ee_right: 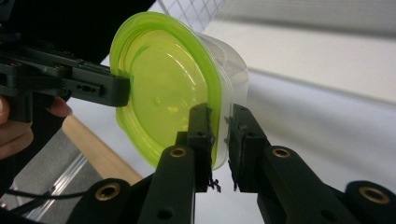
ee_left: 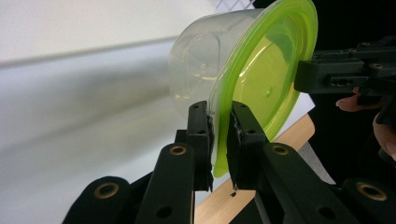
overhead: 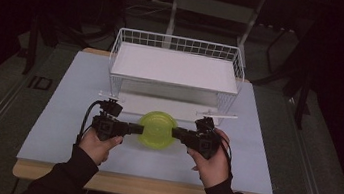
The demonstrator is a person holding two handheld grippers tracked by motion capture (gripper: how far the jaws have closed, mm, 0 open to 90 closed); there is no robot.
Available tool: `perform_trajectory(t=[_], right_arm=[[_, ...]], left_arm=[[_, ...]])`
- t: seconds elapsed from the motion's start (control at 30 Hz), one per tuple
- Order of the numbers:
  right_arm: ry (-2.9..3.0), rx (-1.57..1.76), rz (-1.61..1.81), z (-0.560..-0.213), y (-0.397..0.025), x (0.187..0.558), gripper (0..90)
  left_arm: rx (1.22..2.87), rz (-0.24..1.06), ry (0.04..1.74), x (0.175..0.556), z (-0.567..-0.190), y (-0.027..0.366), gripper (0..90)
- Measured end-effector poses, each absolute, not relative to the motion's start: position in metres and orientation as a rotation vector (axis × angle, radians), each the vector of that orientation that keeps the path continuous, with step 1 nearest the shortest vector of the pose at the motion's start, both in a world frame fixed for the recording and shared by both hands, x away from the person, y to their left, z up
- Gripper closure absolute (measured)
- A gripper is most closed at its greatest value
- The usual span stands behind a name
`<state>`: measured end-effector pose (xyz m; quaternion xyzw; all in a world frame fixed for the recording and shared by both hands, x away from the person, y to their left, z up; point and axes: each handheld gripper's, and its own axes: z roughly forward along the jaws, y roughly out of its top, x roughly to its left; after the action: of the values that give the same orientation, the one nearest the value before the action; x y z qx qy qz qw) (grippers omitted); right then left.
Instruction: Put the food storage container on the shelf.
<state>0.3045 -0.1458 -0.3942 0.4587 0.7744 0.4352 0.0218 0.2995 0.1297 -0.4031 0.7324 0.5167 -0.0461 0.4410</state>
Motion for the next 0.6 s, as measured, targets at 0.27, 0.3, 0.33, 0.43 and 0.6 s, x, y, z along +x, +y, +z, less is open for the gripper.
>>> perform_trajectory(t=[0.27,0.3,0.33,0.43,0.6], right_arm=[[2.344,1.384,1.384,-0.366,-0.149,0.308,80.1],[2.343,1.384,1.383,-0.363,-0.149,0.308,80.1],[2.338,1.385,1.383,-0.361,-0.149,0.309,80.1],[2.337,1.39,1.394,-0.354,-0.15,0.314,80.1],[2.325,1.382,1.397,-0.344,-0.15,0.32,80.1]], left_arm=[[1.808,-0.089,1.249,0.307,-0.376,0.128,81.5],[1.812,-0.081,1.246,0.309,-0.373,0.127,81.5],[1.814,-0.08,1.244,0.31,-0.371,0.127,81.5],[1.811,-0.07,1.242,0.314,-0.363,0.127,81.5],[1.803,-0.072,1.245,0.321,-0.352,0.126,81.5]])
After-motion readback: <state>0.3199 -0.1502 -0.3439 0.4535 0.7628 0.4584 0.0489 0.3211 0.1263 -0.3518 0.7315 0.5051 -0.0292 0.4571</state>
